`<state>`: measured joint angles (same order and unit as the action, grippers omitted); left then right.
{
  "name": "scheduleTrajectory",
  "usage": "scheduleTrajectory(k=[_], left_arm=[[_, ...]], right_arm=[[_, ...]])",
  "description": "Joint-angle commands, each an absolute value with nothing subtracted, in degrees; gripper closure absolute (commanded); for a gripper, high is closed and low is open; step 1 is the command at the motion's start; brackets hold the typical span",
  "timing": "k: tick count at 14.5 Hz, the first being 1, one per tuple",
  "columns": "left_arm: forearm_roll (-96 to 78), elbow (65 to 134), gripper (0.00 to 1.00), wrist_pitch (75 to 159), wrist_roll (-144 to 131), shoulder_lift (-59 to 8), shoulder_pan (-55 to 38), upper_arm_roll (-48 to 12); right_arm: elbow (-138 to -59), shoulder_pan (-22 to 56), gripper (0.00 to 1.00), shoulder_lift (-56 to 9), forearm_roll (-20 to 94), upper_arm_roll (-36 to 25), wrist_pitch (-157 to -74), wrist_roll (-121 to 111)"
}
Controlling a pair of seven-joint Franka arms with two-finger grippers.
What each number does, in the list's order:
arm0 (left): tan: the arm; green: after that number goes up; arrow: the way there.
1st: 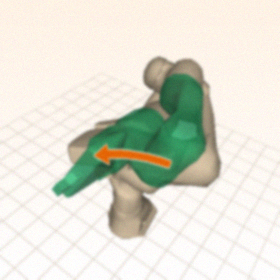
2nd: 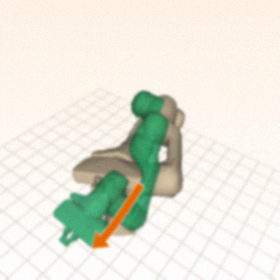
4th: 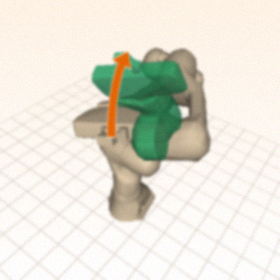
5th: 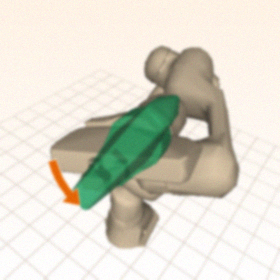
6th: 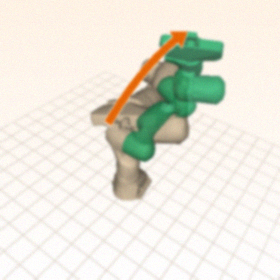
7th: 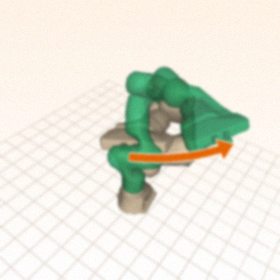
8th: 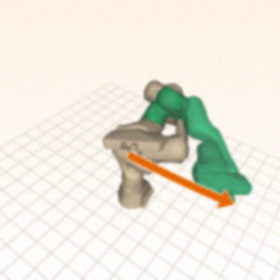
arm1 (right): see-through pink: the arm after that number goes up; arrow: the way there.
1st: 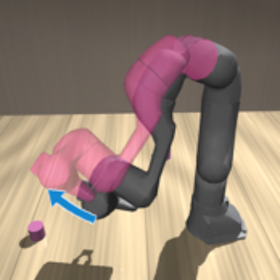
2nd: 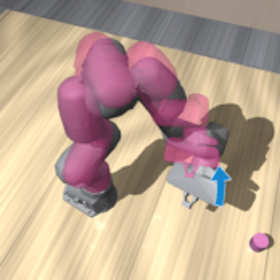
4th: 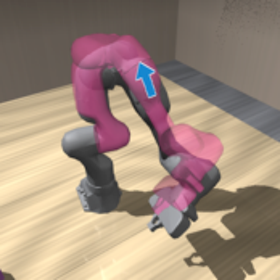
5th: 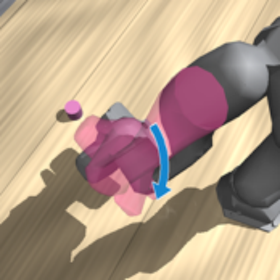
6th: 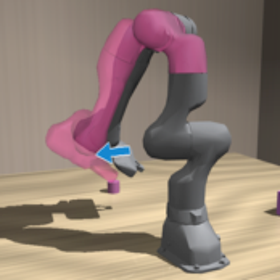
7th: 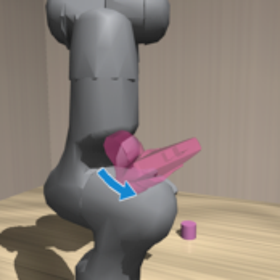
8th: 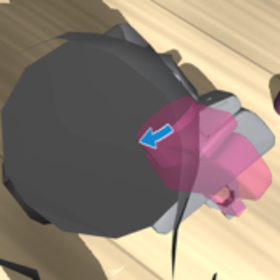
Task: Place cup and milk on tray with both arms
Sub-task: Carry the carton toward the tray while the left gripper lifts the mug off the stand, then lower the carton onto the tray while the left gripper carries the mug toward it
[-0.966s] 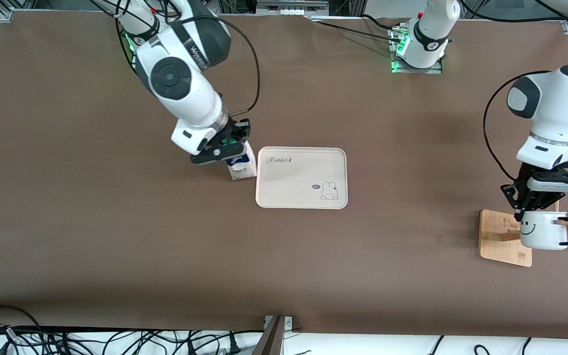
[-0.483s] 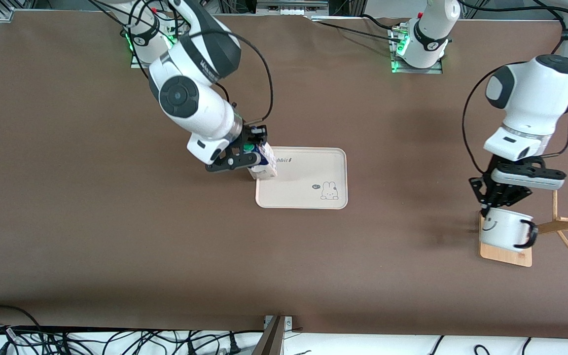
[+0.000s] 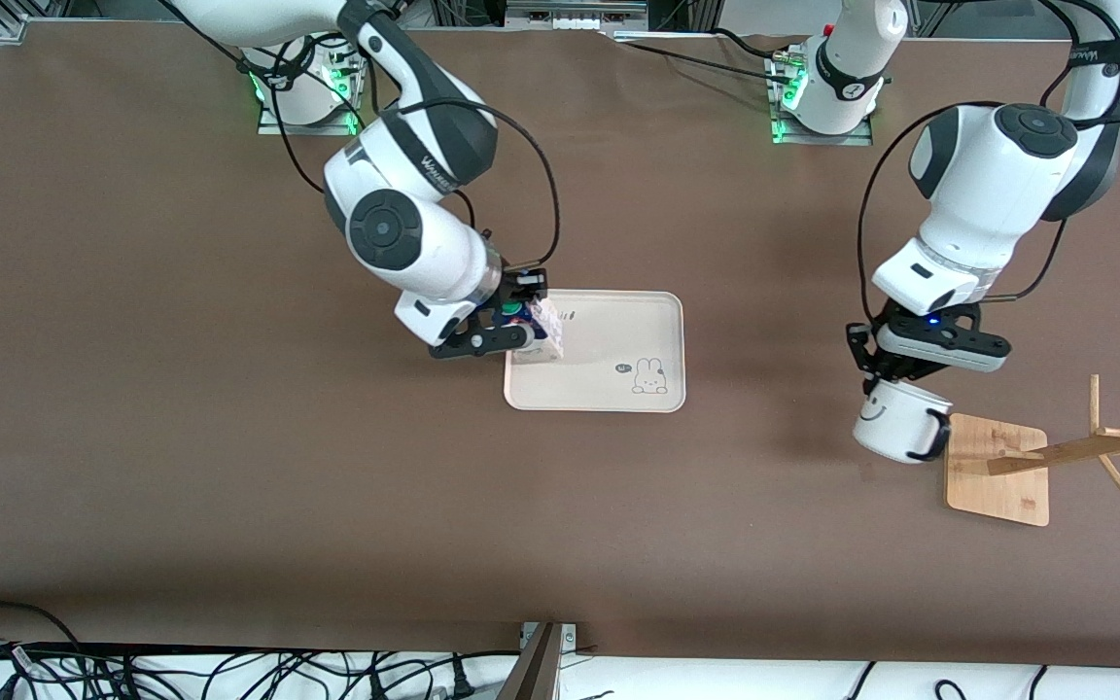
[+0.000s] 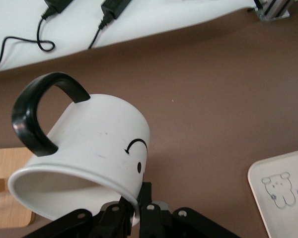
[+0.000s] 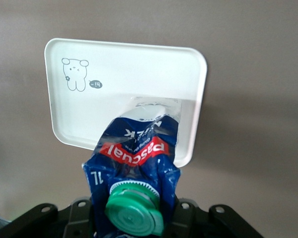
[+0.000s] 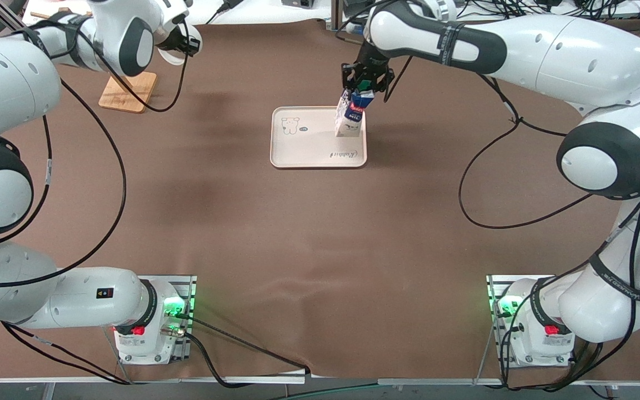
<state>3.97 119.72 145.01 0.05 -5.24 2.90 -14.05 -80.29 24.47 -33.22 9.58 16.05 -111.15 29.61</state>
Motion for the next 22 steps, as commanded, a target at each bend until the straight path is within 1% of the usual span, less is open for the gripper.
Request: scheduleTrajectory(k=[1, 2, 4, 6, 9, 10, 11, 12, 14, 17, 21, 22], left_arm=[[4.7, 110.7, 1.00, 125.8, -1.1, -5.3, 3.0, -17.4], [4.7, 108.7, 1.00, 121.5, -1.2, -5.5, 2.8, -18.1], [3.9, 106.8, 1.00, 116.0, -1.5, -6.1, 1.9, -18.5], [-1.0, 103.8, 1.00, 109.9, -1.5, -7.7, 1.9, -18.5], [-3.3, 100.4, 1.00, 104.8, -1.5, -9.7, 1.9, -18.5], [-3.3, 98.7, 1.00, 102.7, -1.5, -10.6, 1.9, -18.5], [-3.3, 97.4, 1.00, 101.2, -1.5, -11.5, 1.9, -18.5], [-3.3, 96.9, 1.00, 100.7, -1.5, -11.9, 1.8, -18.5], [-3.3, 96.7, 1.00, 100.0, -1.5, -12.1, 1.8, -18.5], [-3.8, 94.3, 1.00, 97.7, -1.5, -13.4, 1.8, -18.5], [-3.9, 94.3, 1.00, 97.7, -1.5, -13.5, 1.8, -18.5], [-3.9, 94.3, 1.00, 97.7, -1.5, -13.5, 1.8, -18.5]], right_arm=[[-78.4, 27.9, 0.55, -35.7, 7.8, 14.9, -112.4, 33.4], [-78.4, 29.0, 0.55, -35.9, 7.4, 14.8, -112.8, 34.0], [-78.4, 31.1, 0.55, -36.3, 5.3, 13.2, -112.9, 35.8], [-78.4, 30.4, 0.55, -36.3, 5.3, 12.8, -112.9, 35.3], [-78.4, 30.2, 0.55, -36.6, 5.3, 12.7, -113.4, 35.8], [-78.5, 30.3, 0.51, -36.7, 5.2, 12.7, -113.4, 35.8], [-78.5, 30.1, 0.38, -36.7, 5.2, 12.7, -113.4, 35.7], [-78.7, 30.1, 0.13, -36.7, 5.1, 12.7, -113.4, 36.0], [-78.7, 30.6, 0.00, -37.4, 4.7, 12.7, -114.3, 36.1], [-79.0, 31.3, 0.00, -37.4, 3.8, 12.7, -116.9, 36.2], [-78.9, 31.0, 0.00, -36.7, 3.9, 12.7, -116.2, 35.9], [-78.9, 31.0, 0.00, -35.6, 4.0, 12.7, -115.5, 35.9]])
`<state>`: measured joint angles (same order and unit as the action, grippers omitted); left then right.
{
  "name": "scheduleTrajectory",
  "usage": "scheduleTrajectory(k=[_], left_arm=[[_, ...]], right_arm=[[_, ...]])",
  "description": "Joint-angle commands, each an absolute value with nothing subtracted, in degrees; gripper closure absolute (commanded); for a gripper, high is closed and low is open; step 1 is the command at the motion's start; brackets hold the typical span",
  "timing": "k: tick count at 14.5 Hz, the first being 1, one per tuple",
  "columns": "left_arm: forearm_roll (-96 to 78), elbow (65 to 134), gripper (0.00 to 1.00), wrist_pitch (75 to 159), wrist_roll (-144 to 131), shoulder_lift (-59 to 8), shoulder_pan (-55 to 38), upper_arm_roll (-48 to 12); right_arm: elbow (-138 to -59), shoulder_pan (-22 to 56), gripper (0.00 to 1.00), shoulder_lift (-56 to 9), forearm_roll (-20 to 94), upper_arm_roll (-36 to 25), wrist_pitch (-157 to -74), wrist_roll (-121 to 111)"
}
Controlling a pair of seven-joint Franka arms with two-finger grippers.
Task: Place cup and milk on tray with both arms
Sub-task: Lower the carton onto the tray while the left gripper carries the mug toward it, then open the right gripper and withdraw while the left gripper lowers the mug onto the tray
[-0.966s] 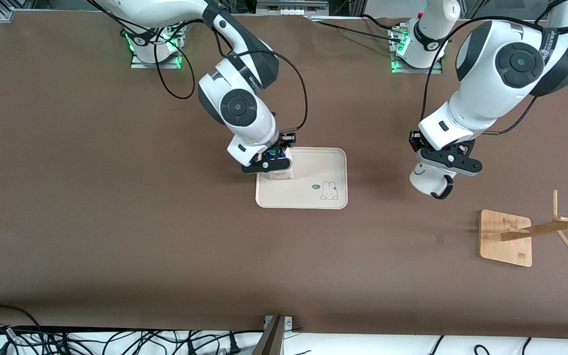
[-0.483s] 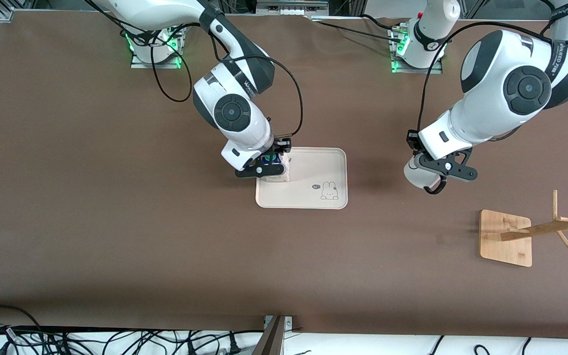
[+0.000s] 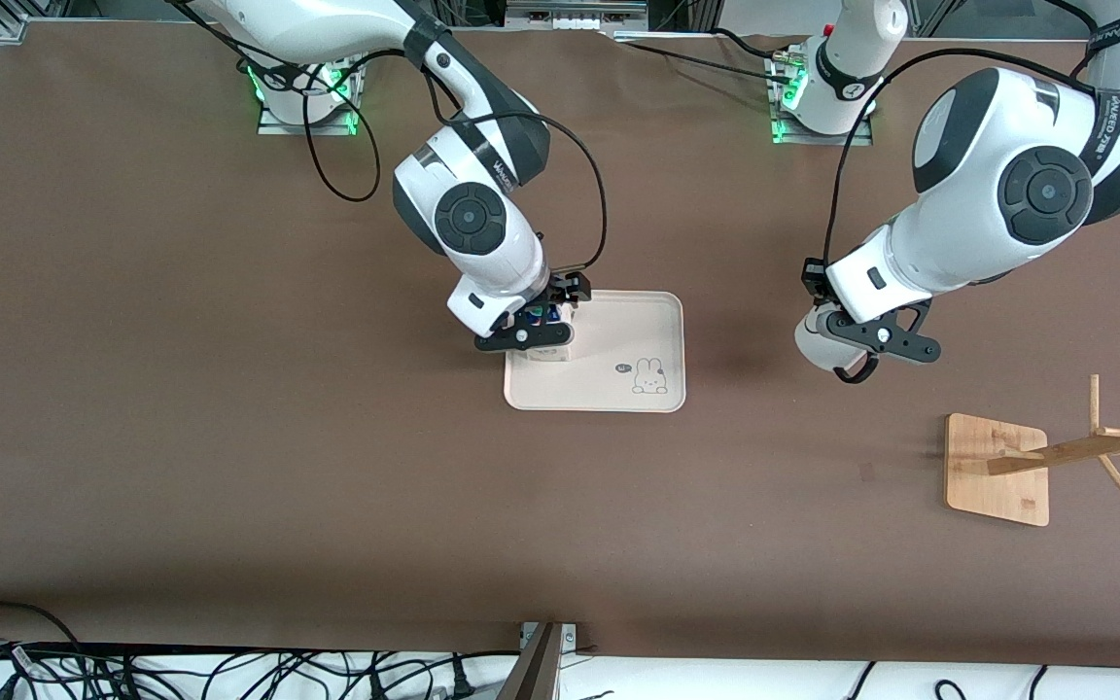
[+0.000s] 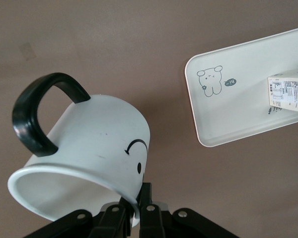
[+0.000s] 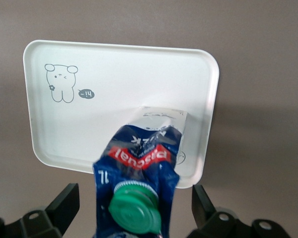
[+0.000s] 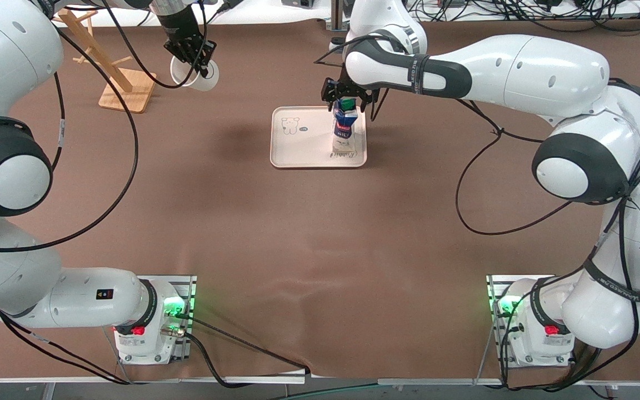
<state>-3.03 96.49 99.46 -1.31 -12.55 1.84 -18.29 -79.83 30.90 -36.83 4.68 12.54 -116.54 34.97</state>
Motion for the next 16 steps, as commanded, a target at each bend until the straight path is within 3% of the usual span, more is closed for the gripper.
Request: scheduleTrajectory(k=[1, 5, 8, 11, 16], left_arm=[[-3.9, 94.3, 1.00, 97.7, -1.5, -13.5, 1.8, -18.5], [-6.3, 93.4, 1.00, 96.9, -1.6, -14.8, 1.8, -18.5], [-6.6, 91.0, 1.00, 96.7, -1.8, -17.5, -0.9, -18.5], [-6.9, 87.7, 1.00, 95.7, -3.4, -23.2, -5.1, -18.5], [-7.2, 81.7, 1.00, 96.8, -15.0, -33.4, -10.8, -17.8]], right_arm=[[-78.8, 30.9, 0.00, -34.2, 4.0, 12.7, -113.6, 35.9], [-78.4, 30.8, 0.00, -25.7, 4.1, 10.7, -104.6, 39.1], [-78.2, 30.8, 0.00, -21.3, 4.0, 6.0, -100.3, 39.5], [-73.1, 29.2, 0.00, -20.9, 4.7, -2.0, -98.1, 37.6], [-70.1, 19.6, 0.00, -21.4, 4.6, -2.2, -95.5, 29.0]])
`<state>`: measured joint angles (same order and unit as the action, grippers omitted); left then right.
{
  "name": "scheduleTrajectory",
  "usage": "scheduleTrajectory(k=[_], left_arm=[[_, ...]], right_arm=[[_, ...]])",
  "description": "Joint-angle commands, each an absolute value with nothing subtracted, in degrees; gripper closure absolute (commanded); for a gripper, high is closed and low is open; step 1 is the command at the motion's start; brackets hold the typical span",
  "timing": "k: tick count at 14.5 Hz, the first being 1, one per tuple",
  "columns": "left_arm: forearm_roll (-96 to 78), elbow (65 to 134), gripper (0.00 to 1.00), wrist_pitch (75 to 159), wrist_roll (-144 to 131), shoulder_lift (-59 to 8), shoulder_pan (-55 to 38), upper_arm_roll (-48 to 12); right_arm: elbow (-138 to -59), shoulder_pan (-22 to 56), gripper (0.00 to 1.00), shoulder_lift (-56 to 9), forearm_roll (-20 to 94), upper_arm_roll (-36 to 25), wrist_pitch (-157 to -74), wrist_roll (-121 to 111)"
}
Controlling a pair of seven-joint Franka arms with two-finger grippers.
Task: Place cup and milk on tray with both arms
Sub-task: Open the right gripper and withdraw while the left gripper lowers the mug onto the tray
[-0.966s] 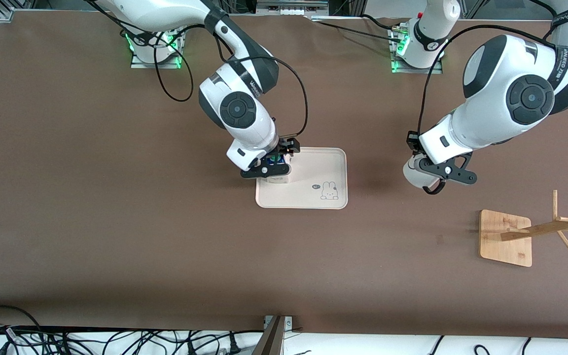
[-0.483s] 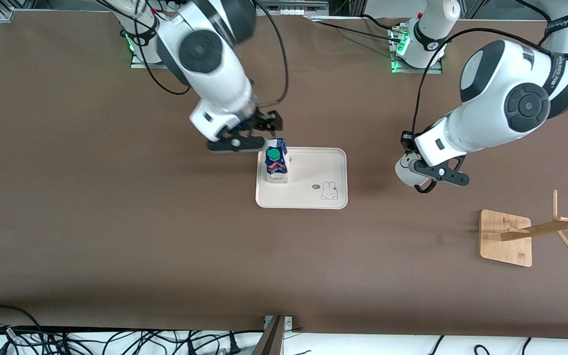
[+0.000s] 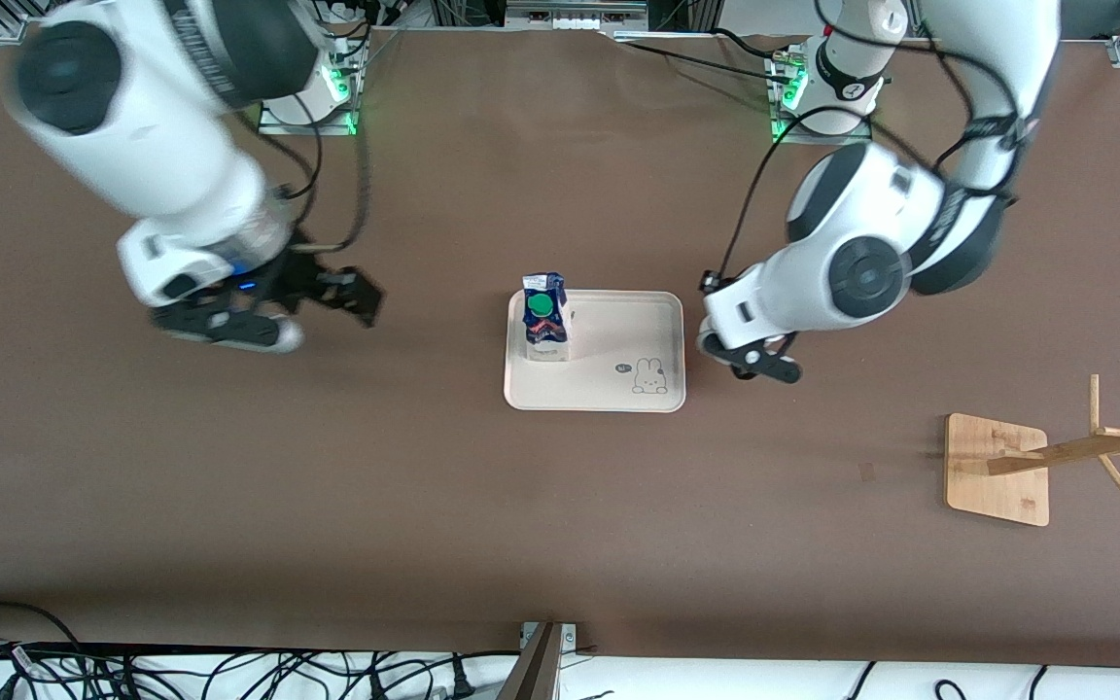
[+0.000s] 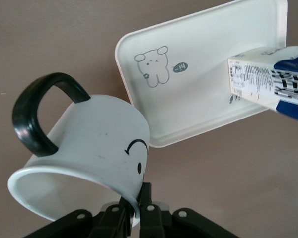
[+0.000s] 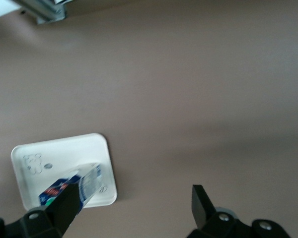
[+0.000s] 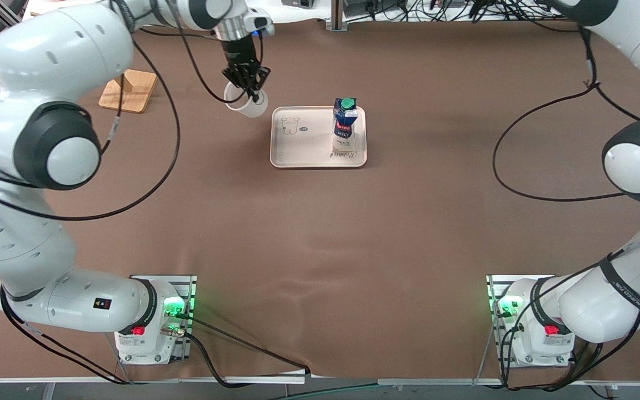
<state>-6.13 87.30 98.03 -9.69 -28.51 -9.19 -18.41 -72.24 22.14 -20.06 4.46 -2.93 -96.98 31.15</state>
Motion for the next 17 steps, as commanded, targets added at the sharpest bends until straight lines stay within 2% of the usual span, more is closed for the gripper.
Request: scheduleTrajectory(k=[1, 4, 8, 11, 14, 17], left_arm=[[-7.4, 81.5, 1.00, 97.6, -17.8, -34.4, -11.0, -17.8], [-8.6, 81.3, 1.00, 98.2, -23.4, -36.6, -12.5, -17.8], [-11.9, 80.9, 1.00, 103.7, -31.5, -39.5, -14.7, -17.7], [-12.0, 80.9, 1.00, 104.3, -31.2, -39.9, -15.9, -17.0], [-11.3, 80.9, 1.00, 106.2, -28.2, -41.0, -18.7, -15.2], [-11.3, 80.9, 1.00, 106.2, -24.2, -42.1, -20.4, -13.8]], right_arm=[[-70.4, 18.6, 0.00, -21.4, 4.3, -2.3, -95.0, 26.9], [-70.5, 14.2, 0.00, -23.5, 4.5, -2.3, -95.2, 23.9], [-70.8, 11.8, 0.00, -25.5, 4.0, -2.4, -95.4, 24.3], [-72.2, 11.5, 0.00, -26.6, -2.1, -2.6, -97.1, 24.3], [-75.4, 7.9, 0.00, -25.3, -2.6, -2.5, -99.8, 19.7], [-79.5, 6.3, 0.00, -21.4, -3.1, -1.9, -104.4, 13.1]])
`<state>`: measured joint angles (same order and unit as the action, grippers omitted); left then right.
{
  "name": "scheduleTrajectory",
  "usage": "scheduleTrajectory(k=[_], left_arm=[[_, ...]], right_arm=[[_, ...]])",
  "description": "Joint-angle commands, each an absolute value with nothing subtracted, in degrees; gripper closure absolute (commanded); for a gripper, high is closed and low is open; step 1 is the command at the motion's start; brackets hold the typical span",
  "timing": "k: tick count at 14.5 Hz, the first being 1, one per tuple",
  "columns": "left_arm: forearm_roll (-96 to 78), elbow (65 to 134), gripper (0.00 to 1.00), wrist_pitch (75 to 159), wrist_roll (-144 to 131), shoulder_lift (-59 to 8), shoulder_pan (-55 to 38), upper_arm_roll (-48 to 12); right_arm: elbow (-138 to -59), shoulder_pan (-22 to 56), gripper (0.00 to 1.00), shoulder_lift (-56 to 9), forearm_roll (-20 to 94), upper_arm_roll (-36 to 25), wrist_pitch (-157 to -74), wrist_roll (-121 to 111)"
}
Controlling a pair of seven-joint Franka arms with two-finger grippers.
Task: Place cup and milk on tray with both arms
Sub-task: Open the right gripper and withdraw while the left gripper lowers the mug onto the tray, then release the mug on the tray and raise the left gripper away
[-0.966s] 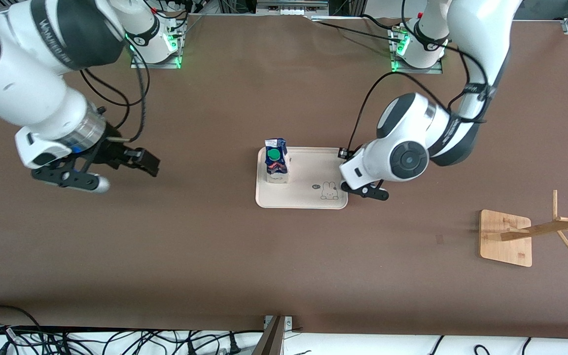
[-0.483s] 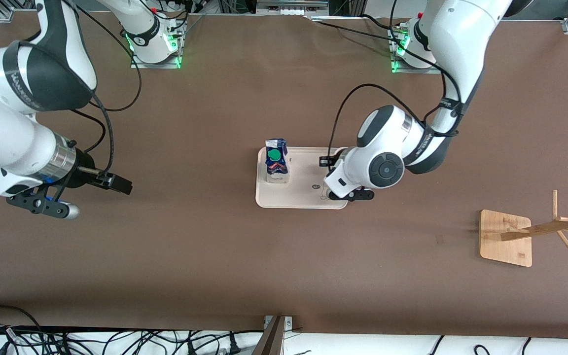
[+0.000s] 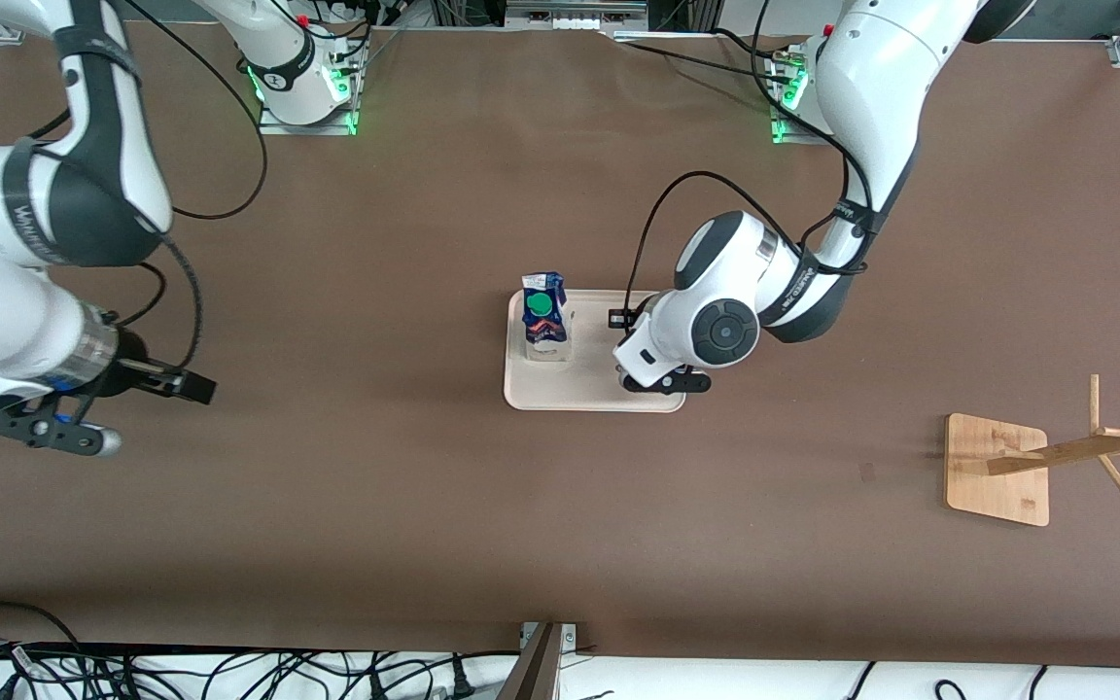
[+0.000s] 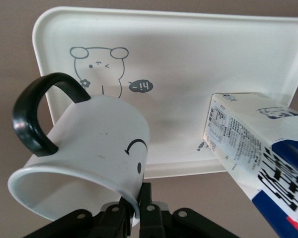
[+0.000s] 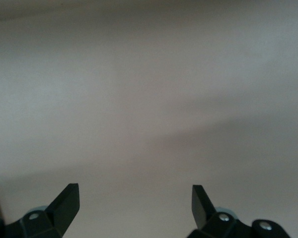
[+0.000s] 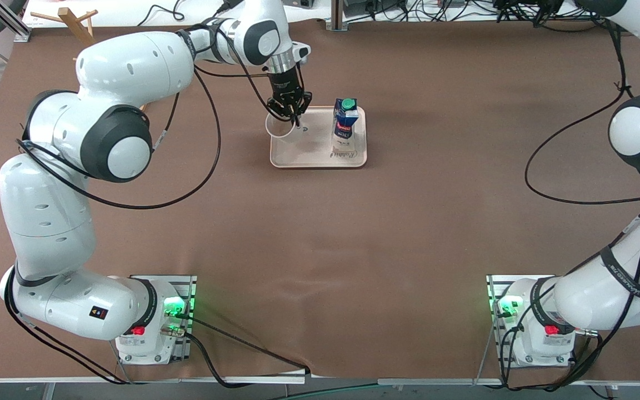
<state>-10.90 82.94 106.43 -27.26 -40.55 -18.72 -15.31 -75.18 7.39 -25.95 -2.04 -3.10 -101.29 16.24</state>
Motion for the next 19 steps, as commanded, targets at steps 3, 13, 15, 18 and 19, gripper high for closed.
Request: scheduleTrajectory(k=[3, 13, 15, 18, 19], left_arm=[[-11.3, 81.1, 1.00, 106.1, -24.3, -42.4, -21.1, -13.6], [-9.2, 81.5, 1.00, 105.6, -27.0, -43.4, -21.9, -13.2], [-9.1, 81.6, 1.00, 105.6, -27.1, -43.4, -21.9, -13.2], [-9.1, 81.7, 1.00, 105.6, -27.1, -43.5, -21.9, -13.1], [-9.1, 81.7, 1.00, 105.6, -27.1, -43.5, -21.9, -13.1]], right_arm=[[-79.2, 6.2, 0.00, -18.0, -3.6, -2.3, -104.3, 11.6], [-79.4, 5.3, 0.00, -15.7, 2.8, -3.2, -94.3, 10.4], [-79.4, 3.3, 0.00, -16.0, 5.5, -3.2, -92.2, 3.0], [-79.3, 1.8, 0.00, -16.2, 4.5, -3.3, -92.4, -5.4], [-79.3, 1.6, 0.00, -15.9, 4.0, -3.5, -92.7, -5.1]])
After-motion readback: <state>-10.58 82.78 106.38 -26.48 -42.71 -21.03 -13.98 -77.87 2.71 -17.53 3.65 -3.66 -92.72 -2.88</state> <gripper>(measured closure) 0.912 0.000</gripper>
